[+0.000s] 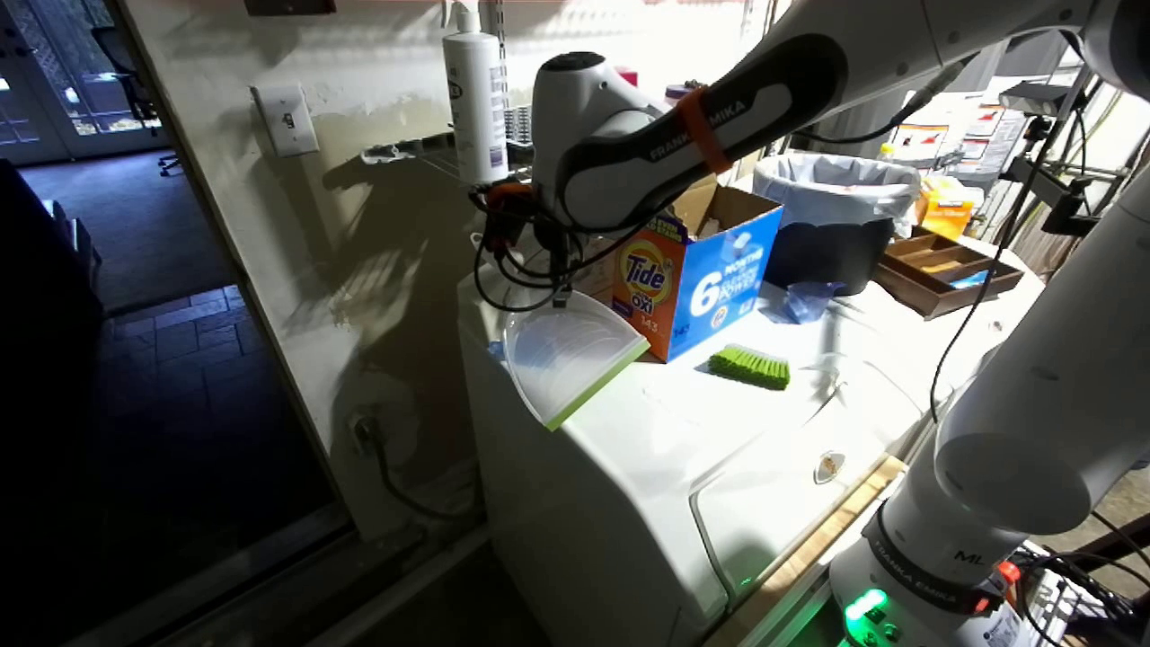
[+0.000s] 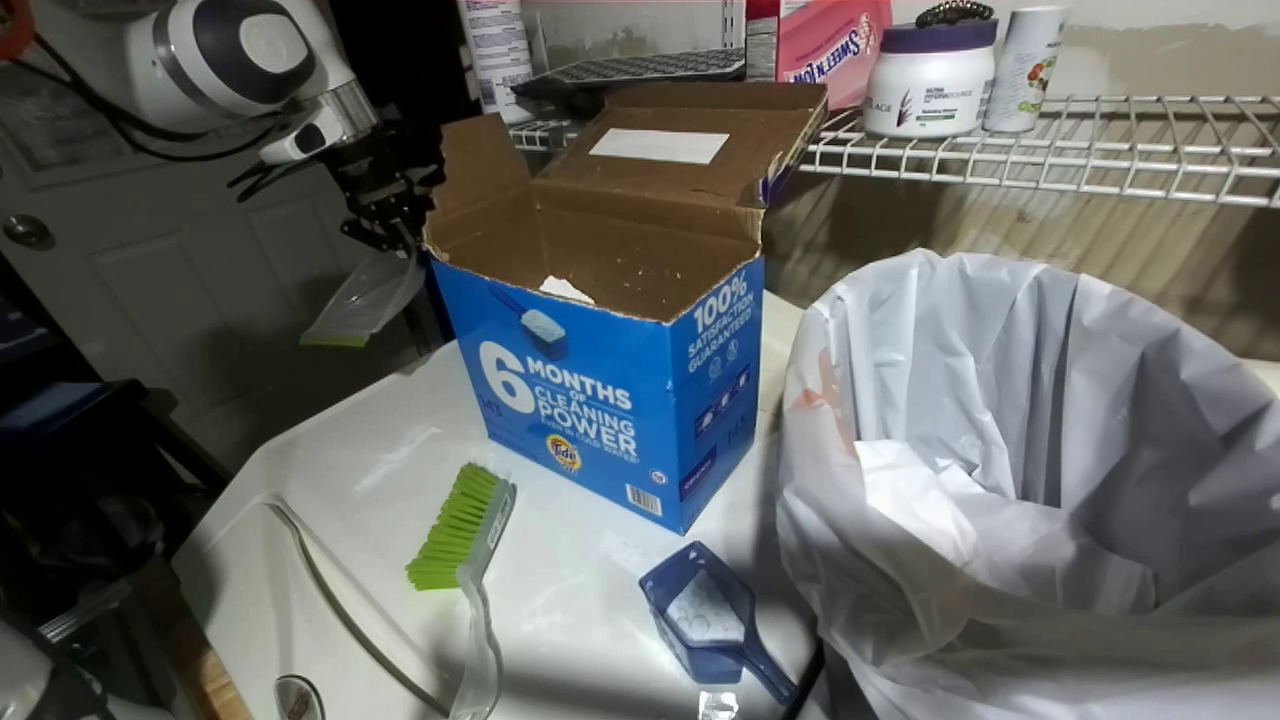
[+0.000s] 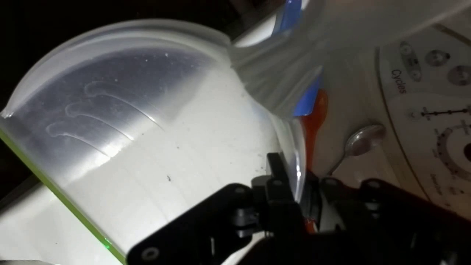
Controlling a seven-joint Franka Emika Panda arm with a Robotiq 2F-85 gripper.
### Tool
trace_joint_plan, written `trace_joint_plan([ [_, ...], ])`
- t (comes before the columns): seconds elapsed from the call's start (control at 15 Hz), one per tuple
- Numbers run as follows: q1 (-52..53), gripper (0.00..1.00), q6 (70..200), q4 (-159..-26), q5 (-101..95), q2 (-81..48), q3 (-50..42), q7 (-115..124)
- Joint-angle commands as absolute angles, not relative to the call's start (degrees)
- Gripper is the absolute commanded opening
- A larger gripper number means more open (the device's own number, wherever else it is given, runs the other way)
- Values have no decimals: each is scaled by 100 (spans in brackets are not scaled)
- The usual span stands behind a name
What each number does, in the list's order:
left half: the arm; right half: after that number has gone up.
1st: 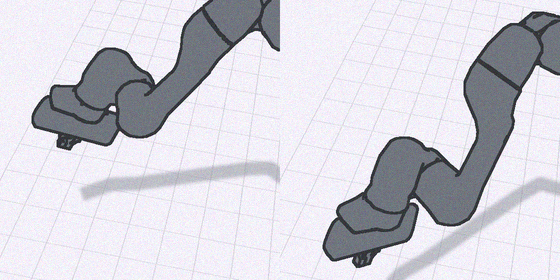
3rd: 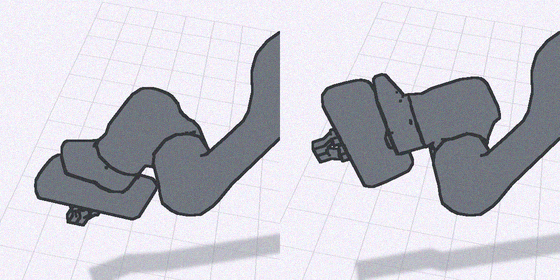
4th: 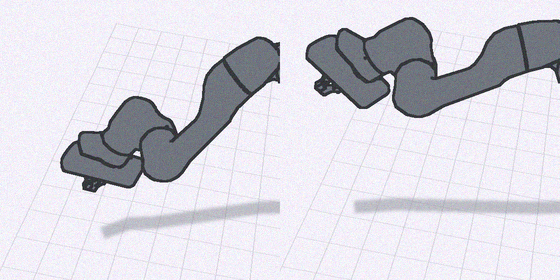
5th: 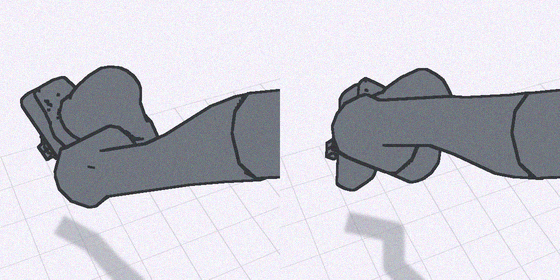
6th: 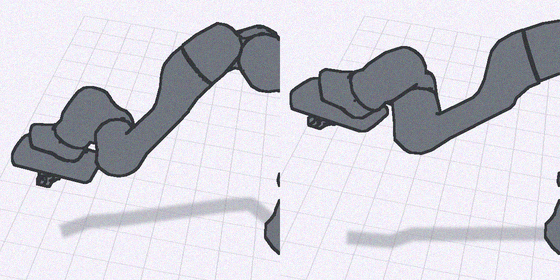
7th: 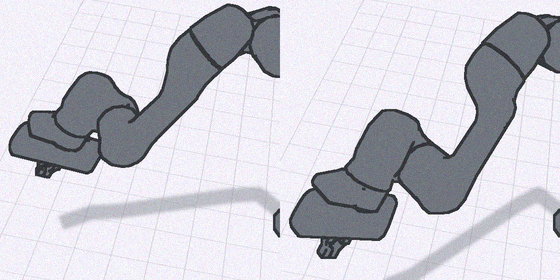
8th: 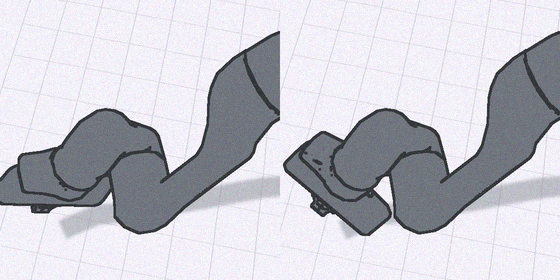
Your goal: Move the dustpan forward
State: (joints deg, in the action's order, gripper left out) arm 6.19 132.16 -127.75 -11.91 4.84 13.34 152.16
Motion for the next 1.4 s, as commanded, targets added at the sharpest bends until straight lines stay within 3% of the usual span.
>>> trace_joint_plan([
  [0.0, 671, 2, 13350, -12628, -1479, 346, 1316, 15837],
  [1.33, 619, 2, 13349, -12372, -1797, 281, 1118, 15899],
])
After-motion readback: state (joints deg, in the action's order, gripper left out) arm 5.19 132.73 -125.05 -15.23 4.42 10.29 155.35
